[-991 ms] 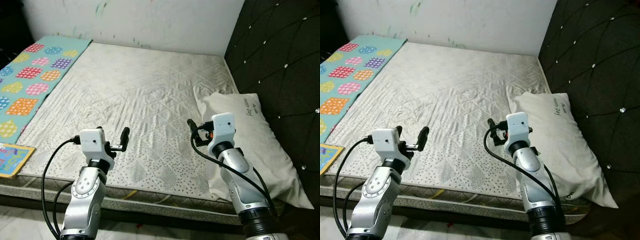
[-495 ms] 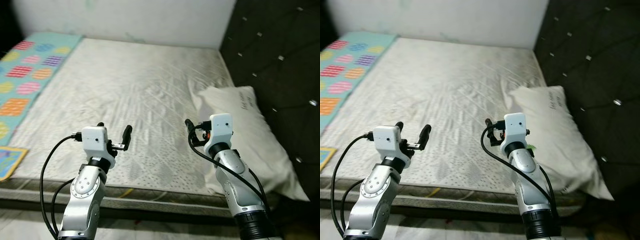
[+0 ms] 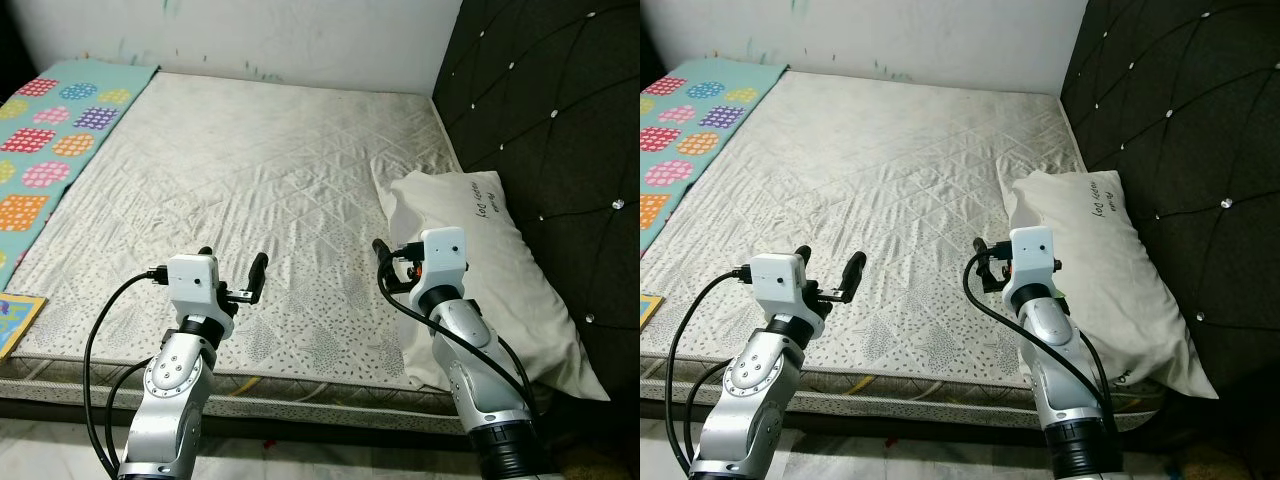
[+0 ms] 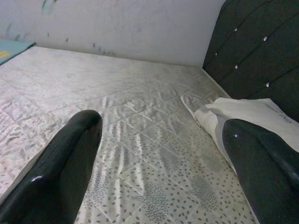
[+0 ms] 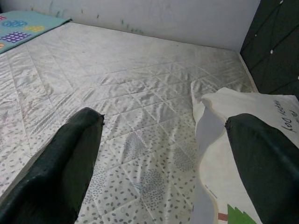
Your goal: Clean up the room
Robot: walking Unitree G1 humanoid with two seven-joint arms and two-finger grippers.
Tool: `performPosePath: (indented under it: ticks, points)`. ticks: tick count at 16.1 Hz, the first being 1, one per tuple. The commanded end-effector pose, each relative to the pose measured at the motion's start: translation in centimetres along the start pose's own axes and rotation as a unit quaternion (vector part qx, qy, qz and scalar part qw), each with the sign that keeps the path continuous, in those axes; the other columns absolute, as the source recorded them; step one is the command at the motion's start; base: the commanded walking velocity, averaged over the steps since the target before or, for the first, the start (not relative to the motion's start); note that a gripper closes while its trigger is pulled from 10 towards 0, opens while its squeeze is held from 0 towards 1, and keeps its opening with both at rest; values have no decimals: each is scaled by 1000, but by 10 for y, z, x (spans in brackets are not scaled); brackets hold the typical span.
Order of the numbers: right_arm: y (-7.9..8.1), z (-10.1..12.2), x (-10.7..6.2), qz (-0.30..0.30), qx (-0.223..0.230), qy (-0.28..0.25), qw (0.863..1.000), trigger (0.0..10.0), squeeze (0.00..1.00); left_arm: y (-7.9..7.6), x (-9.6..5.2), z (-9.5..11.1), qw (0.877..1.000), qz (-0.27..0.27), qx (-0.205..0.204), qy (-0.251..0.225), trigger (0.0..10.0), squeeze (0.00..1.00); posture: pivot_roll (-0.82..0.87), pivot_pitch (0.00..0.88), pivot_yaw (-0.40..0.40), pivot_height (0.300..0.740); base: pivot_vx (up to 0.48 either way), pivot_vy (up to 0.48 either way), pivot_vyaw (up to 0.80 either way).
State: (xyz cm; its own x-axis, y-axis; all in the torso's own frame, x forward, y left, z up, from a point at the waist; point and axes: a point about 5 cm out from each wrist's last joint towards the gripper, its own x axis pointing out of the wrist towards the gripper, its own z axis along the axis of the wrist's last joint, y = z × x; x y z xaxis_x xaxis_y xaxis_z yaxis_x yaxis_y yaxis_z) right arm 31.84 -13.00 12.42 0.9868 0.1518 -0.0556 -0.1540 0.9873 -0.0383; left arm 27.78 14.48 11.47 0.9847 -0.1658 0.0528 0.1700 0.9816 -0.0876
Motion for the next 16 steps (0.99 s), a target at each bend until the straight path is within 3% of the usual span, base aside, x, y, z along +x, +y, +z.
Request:
performPosePath:
  ticks: [1, 5, 10, 16]
  points:
    - [-5, -1, -1, -8, -3, 4, 1000, 10000, 0, -1, -1, -1, 1000, -1, 1, 4, 10000, 0, -99, 58, -47, 740, 0, 0, 0]
    - [-4, -2, -1, -8, -4, 6, 1000, 10000, 0, 3, 0, -4, 1000, 11, -8, 13, 10000, 0, -93, 50, -49, 740, 0, 75, 0]
    - [-2, -4, 1, -2, -6, 10, 1000, 10000, 0, 4, 1, -3, 1000, 16, -7, 6, 10000, 0, -88, 31, -51, 740, 0, 363, 0]
    - [-2, -4, 3, 2, -10, 10, 1000, 10000, 0, 3, 2, -3, 1000, 13, -5, 4, 10000, 0, -88, 20, -53, 740, 0, 401, -419]
